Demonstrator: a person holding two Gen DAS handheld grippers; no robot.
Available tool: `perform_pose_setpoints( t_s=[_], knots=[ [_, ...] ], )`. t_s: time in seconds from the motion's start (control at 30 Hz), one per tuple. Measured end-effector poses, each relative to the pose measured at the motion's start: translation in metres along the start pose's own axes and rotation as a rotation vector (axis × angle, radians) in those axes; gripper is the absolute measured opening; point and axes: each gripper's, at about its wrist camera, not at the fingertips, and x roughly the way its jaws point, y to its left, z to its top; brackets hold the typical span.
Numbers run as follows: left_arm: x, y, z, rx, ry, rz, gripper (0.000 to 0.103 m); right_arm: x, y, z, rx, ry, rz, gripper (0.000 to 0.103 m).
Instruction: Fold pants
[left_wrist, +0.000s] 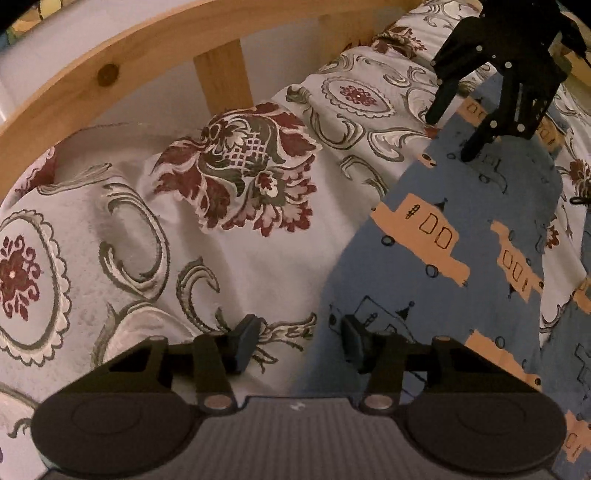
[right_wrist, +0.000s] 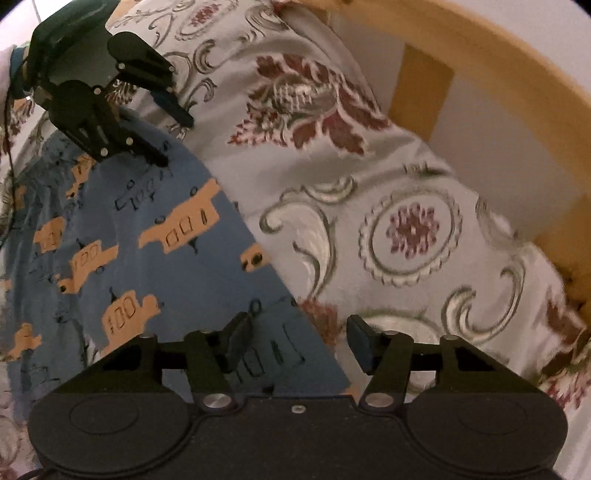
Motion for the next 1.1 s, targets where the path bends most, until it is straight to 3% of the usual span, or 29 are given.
perform_pose_setpoints(
  t_s=[0.07,0.13,0.2,0.27,0.3,0.5,0.7,0.87,1.1],
  knots=[
    [0.000,0.002,0.001,-0.008,0.008,-0.004,0.050,0.000,-0.004,-0.003,0.013,0.012,0.016,0.060],
    [-0.002,0.001,0.001,-0.005,0.018,-0.002,0.039,-0.001,-0.006,-0.006,0.017,0.015,0.013,0.052],
    [-0.004,-0.001,0.000,0.011,0.022,-0.002,0.031,-0.004,-0.004,-0.007,0.007,0.017,0.009,0.024],
    [-0.005,-0.002,0.000,0.004,0.025,-0.013,0.022,-0.007,-0.001,-0.008,-0.016,0.020,-0.001,0.008],
    [-0.007,-0.002,0.000,-0.001,0.022,-0.022,0.017,-0.008,0.001,-0.009,-0.031,0.020,-0.008,0.005],
    [-0.018,-0.009,0.001,-0.020,-0.017,0.010,0.005,-0.018,0.014,-0.016,-0.078,-0.023,-0.076,0.001],
    [-0.036,-0.043,-0.008,0.014,-0.100,0.161,0.002,-0.033,0.043,-0.034,-0.101,-0.123,-0.221,0.000],
    [-0.052,-0.073,-0.019,0.027,-0.170,0.283,0.002,-0.042,0.081,-0.049,-0.096,-0.204,-0.422,0.000],
    [-0.086,-0.110,-0.044,0.041,-0.300,0.352,0.002,-0.065,0.144,-0.078,-0.129,-0.334,-0.631,0.000]
  ],
)
